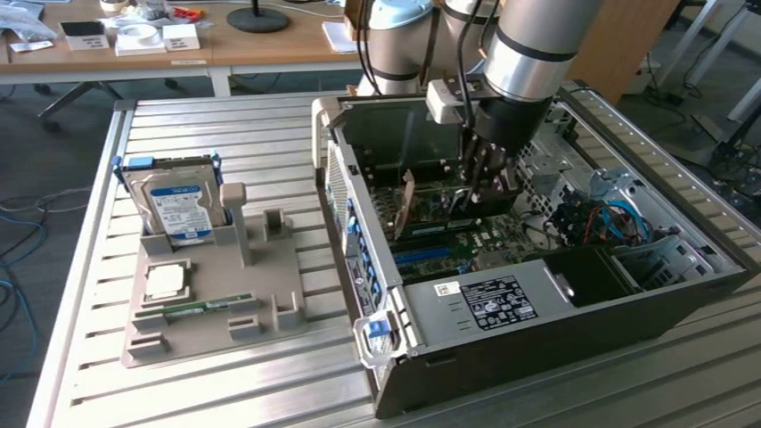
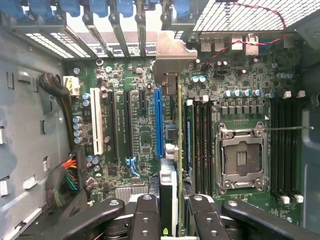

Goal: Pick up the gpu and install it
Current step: 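Insert the gpu into the slot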

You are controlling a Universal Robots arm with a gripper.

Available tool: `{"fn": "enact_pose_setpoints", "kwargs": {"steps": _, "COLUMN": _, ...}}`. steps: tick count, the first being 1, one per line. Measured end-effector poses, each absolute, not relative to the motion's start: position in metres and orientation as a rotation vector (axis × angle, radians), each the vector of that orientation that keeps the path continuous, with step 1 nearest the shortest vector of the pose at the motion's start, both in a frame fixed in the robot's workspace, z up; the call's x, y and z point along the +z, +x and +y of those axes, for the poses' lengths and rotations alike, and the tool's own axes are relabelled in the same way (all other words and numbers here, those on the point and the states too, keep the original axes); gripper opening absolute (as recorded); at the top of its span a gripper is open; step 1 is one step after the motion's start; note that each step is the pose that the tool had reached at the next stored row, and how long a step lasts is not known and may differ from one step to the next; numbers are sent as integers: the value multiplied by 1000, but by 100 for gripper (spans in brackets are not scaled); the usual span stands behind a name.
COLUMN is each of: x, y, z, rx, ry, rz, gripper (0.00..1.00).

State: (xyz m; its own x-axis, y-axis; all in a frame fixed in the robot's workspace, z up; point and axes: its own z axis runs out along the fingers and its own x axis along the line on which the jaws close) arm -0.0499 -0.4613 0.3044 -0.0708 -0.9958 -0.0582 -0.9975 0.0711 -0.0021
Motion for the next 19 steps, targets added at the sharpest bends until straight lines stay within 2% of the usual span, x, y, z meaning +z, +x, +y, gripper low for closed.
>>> {"fn": "enact_pose_setpoints", "kwargs": {"steps": 19, "x": 297, "y": -54, "z": -462, "rx": 59, "ry": -2111, "rz": 2266, "gripper": 27}}
